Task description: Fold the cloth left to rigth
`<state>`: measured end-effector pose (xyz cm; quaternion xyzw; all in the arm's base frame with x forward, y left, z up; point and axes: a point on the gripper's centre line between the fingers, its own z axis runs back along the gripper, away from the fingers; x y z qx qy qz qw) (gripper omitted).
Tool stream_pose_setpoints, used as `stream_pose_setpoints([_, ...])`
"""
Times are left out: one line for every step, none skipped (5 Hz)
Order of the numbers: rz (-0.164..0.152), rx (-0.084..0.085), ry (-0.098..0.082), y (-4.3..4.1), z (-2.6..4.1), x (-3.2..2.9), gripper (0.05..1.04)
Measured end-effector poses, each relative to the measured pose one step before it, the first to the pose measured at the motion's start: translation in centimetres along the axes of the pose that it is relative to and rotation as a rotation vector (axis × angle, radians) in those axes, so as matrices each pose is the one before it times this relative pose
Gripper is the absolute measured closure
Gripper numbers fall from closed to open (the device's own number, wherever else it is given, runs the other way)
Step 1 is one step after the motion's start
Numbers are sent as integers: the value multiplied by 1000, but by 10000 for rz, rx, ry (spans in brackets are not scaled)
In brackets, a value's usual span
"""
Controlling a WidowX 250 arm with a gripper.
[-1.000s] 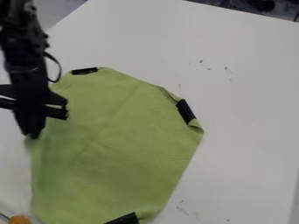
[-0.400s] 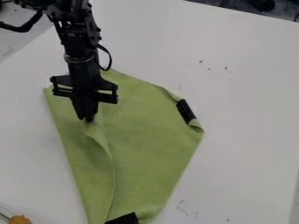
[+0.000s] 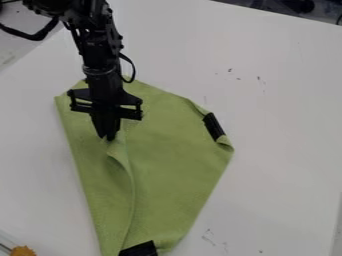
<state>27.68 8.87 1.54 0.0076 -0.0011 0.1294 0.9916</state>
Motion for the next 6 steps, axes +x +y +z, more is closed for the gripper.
stream_pose_setpoints([-38,-157,-21,-377,-381,342,835])
stream_pose_setpoints([-352,-136,-67,-970,268,829,565])
stream_pose_setpoints([-134,-111,-123,-1093,938,1150,259])
stream_pose_setpoints([-82,-352,-331,-2158,875,1257,74])
stream_pose_setpoints([-163,136,-157,-1267,701,822,76])
stream_pose_setpoints([-424,483,87,-539,239,13,83])
